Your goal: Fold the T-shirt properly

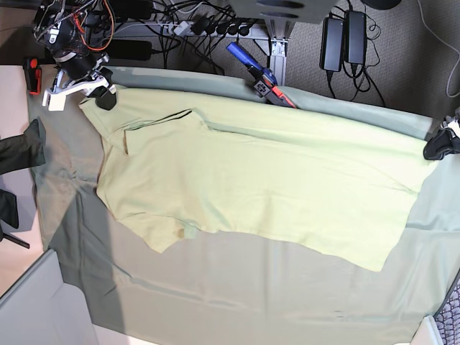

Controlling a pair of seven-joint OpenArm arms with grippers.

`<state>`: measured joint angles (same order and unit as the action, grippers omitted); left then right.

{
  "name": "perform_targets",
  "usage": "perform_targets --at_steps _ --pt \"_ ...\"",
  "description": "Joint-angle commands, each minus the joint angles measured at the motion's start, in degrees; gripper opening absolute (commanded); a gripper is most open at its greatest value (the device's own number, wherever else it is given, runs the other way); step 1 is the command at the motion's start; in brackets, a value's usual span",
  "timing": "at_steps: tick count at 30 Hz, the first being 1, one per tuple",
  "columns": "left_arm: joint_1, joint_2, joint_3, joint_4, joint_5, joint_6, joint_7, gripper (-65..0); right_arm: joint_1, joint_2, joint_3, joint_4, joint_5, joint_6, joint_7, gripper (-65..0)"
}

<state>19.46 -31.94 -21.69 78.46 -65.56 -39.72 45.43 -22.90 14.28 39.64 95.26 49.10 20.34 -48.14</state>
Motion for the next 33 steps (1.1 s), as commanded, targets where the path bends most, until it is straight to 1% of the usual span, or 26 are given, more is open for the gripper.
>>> perform_targets --at_steps 1,7,8,9,10,11,13,14,15,16,18,24,28,30,33 --pt "-0.2 -1.5 -0.7 0.8 -0.8 -0.3 -1.4 -65.0 -0.5 1.2 0.9 1.0 0.2 2.3 1.4 -65.0" --pt "-0.2 -1.5 -0.7 0.8 0.3 -0.3 -1.4 -65.0 -0.8 1.2 0.9 1.0 -1.6 2.3 1.7 -65.0" --pt "-0.2 -1.4 -0.7 0.8 0.3 -0.3 -1.4 -61.4 -0.8 1.2 0.9 1.0 -1.6 2.3 1.7 -65.0" --pt "-0.2 -1.4 -0.7 0.8 0.3 -0.3 -1.4 -55.5 -0.8 1.2 0.9 1.0 -1.9 2.3 1.7 -65.0" --pt "-0.2 -1.4 -0.7 0.8 0.4 -0.3 -1.4 -50.5 -0.8 1.2 0.9 1.0 -2.3 2.3 1.7 -61.5" --pt "-0.2 -1.4 -0.7 0.8 0.8 -0.3 -1.4 -46.7 -0.8 1.2 0.9 1.0 -2.8 2.3 1.7 -53.8" --pt "-0.2 -1.4 -0.7 0.8 1.9 -0.3 -1.4 -43.6 -0.8 1.2 0.9 1.0 -3.4 2.3 1.7 -39.5" --pt "-0.2 -1.4 -0.7 0.8 2.5 -0.3 -1.4 -43.6 -0.8 1.2 0.9 1.0 -4.0 2.3 1.9 -34.6" --pt "-0.2 -1.4 -0.8 0.8 3.0 -0.3 -1.5 -43.6 -0.8 1.2 0.9 1.0 -4.5 2.2 2.1 -31.6" --pt "-0.3 -1.4 -1.0 0.8 3.4 -0.3 -1.5 -43.6 -0.8 1.3 0.9 1.0 -5.1 2.2 2.1 -30.5" --pt "-0.3 -1.4 -2.2 0.8 3.8 -0.3 -1.4 -43.6 -0.8 1.2 1.4 1.0 -5.7 2.2 2.3 -30.5" --pt "-0.3 -2.1 -9.0 0.8 2.6 -0.3 -0.8 -43.6 -0.5 1.4 4.5 1.0 -5.7 2.2 3.5 -30.5" --pt "-1.7 -2.7 -10.6 0.8 2.0 -0.3 -1.2 -43.6 -0.4 3.1 5.0 1.0 -6.9 2.2 5.2 -30.5" --pt "-3.2 -2.7 -10.5 0.8 2.0 -0.3 -3.1 -43.0 -0.3 4.2 5.0 1.0 -7.0 2.2 5.8 -30.5" --pt "-6.3 -3.0 -9.4 0.8 3.8 -0.3 -7.2 -34.3 -0.3 5.4 5.0 1.0 -7.3 2.2 5.9 -30.5"
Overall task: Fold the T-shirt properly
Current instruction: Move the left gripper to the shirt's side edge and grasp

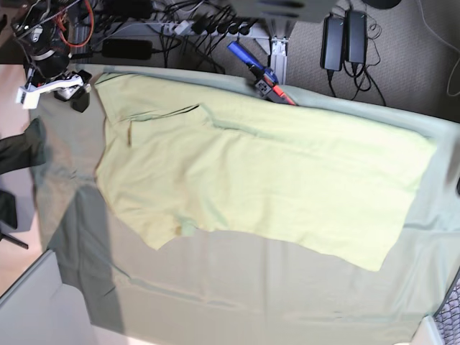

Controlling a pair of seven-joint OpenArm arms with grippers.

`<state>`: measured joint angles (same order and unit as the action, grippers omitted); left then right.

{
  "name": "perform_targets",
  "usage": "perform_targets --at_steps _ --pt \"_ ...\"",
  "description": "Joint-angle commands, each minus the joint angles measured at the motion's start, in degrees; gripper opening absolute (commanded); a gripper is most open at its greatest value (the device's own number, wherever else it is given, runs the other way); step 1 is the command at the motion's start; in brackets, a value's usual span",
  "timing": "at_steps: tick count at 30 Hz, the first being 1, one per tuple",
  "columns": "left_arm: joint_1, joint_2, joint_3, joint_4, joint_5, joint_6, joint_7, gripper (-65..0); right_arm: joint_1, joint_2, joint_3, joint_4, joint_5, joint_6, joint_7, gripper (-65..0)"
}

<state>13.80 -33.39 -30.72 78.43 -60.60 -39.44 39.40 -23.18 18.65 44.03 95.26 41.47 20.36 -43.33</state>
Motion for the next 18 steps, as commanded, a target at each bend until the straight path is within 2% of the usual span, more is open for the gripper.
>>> perform_targets --at_steps 1,6,10,15,18 --pt "-2.0 -1.8 0.5 0.9 0.2 -0.6 -2.6 -31.9 0.0 1.0 0.6 1.0 -0.3 2.2 1.1 -30.5" --pt "-11.6 -2.0 9.6 0.8 7.9 -0.6 -7.1 -30.6 0.0 1.0 0.6 1.0 -1.6 2.2 1.1 -30.5" --pt "-20.4 -0.4 19.6 -1.3 16.7 -0.1 -10.3 -30.6 -0.1 1.0 0.6 1.0 -1.7 2.2 1.1 -30.5" --pt "-31.1 3.0 29.6 -13.2 23.7 0.5 -15.7 -30.6 -0.2 1.0 0.6 0.9 -2.8 2.2 1.0 -30.5" --pt "-37.0 5.2 33.0 -23.6 28.3 4.3 -19.6 -30.6 -0.2 1.0 0.6 1.0 -4.7 2.2 0.9 -30.5"
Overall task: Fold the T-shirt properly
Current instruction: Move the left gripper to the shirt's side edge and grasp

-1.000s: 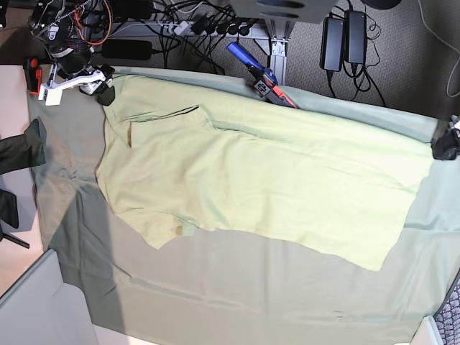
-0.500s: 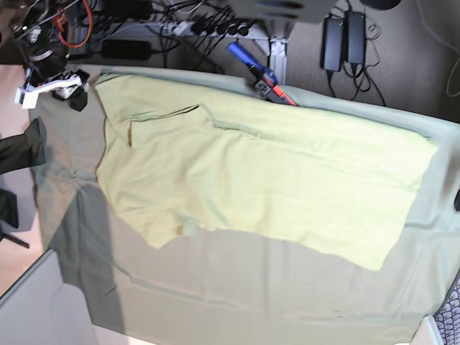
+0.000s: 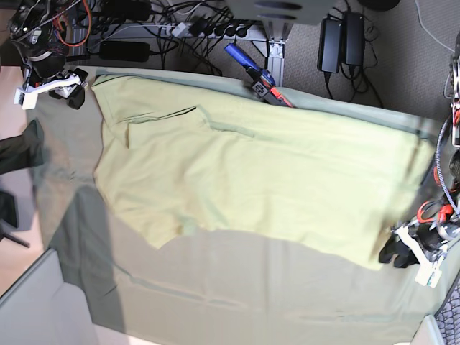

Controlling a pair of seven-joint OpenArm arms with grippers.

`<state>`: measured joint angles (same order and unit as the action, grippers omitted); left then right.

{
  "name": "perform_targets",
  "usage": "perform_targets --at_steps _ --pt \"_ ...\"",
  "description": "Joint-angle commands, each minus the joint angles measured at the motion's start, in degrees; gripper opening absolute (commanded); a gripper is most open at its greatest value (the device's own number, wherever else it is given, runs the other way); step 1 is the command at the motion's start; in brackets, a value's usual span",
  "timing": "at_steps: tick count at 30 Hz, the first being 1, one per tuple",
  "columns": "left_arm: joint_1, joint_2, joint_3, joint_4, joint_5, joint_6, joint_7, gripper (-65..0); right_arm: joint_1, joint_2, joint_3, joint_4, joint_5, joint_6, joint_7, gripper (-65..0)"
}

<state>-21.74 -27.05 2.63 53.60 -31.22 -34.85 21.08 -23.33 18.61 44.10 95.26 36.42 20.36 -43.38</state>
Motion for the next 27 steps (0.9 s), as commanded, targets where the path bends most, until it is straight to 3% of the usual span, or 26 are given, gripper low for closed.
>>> perform_targets --at_steps 1,7,23,25,27 --pt "-3.2 -0.4 0.0 -2.4 0.2 0.2 -2.9 -30.6 -0.2 1.1 0.6 1.0 0.4 2.2 0.9 -30.5" --pt "-9.9 1.3 0.0 -16.9 0.8 2.7 -4.3 -30.6 -0.3 1.1 0.6 0.9 1.6 2.2 0.9 -30.6" --pt "-10.0 6.0 0.0 -17.5 0.2 1.1 -0.3 -30.7 -0.2 1.1 0.6 1.0 2.7 2.2 0.7 -30.6" --pt "-10.0 6.1 0.0 -17.3 -0.6 -1.4 1.1 -36.9 -0.2 1.1 0.6 1.0 4.0 2.2 0.7 -30.6" --pt "-10.0 6.1 0.0 -17.3 -2.3 -5.1 2.1 -50.5 0.2 1.1 0.6 1.0 5.0 2.2 0.8 -30.6"
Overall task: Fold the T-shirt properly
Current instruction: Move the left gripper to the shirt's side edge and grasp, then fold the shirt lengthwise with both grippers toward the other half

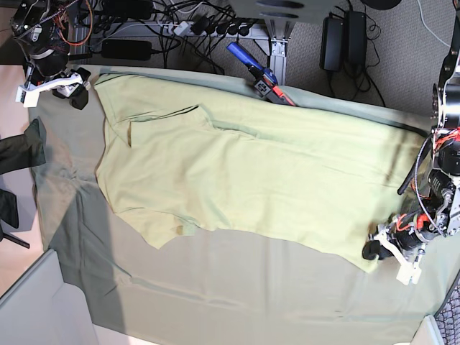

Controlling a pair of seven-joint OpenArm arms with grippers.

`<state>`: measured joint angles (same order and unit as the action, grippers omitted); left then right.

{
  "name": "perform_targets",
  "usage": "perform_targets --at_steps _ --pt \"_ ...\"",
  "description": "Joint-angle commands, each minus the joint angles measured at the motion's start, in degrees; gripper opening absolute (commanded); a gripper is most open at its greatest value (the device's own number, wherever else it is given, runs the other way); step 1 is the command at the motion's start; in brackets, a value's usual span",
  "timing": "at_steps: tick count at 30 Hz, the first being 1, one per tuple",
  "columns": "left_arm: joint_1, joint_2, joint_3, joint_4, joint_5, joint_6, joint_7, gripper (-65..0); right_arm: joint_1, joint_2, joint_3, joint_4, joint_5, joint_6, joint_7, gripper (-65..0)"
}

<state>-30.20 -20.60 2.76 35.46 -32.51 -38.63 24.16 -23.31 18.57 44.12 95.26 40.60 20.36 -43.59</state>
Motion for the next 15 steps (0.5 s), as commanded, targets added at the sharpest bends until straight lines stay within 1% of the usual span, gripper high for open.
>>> perform_targets --at_steps 1,2,4,7,11,13,15 --pt "-1.5 -0.4 -0.1 0.9 -1.6 -1.4 -1.0 -57.4 0.6 1.1 0.5 1.0 1.0 2.2 1.1 -30.7" --pt "-1.5 -0.4 -0.1 0.9 -2.3 -1.4 -1.0 -64.5 1.2 1.1 0.5 1.0 0.9 2.2 1.1 -30.7" --pt "-1.5 -0.4 -0.1 0.9 -3.6 -1.4 -1.2 -65.0 3.1 1.1 0.5 1.0 0.9 2.2 1.1 -30.7" --pt "-1.4 -0.4 -0.1 1.8 -3.4 -1.4 -1.1 -65.0 7.7 1.3 0.5 1.0 0.8 2.1 1.4 -30.7" --pt "-1.0 -0.4 -0.1 5.1 -3.4 -1.4 1.9 -65.0 16.1 1.9 0.4 0.4 -0.3 2.1 1.4 -30.7" --pt "-1.1 -0.4 -0.1 6.2 -3.7 -1.4 2.3 -65.0 21.5 2.6 -0.5 -2.5 -1.3 2.1 2.0 -30.7" --pt "-1.1 -0.4 -0.1 6.9 -3.7 -1.4 2.3 -65.0 27.4 3.4 -2.1 -7.9 -2.3 2.1 3.1 -30.7"
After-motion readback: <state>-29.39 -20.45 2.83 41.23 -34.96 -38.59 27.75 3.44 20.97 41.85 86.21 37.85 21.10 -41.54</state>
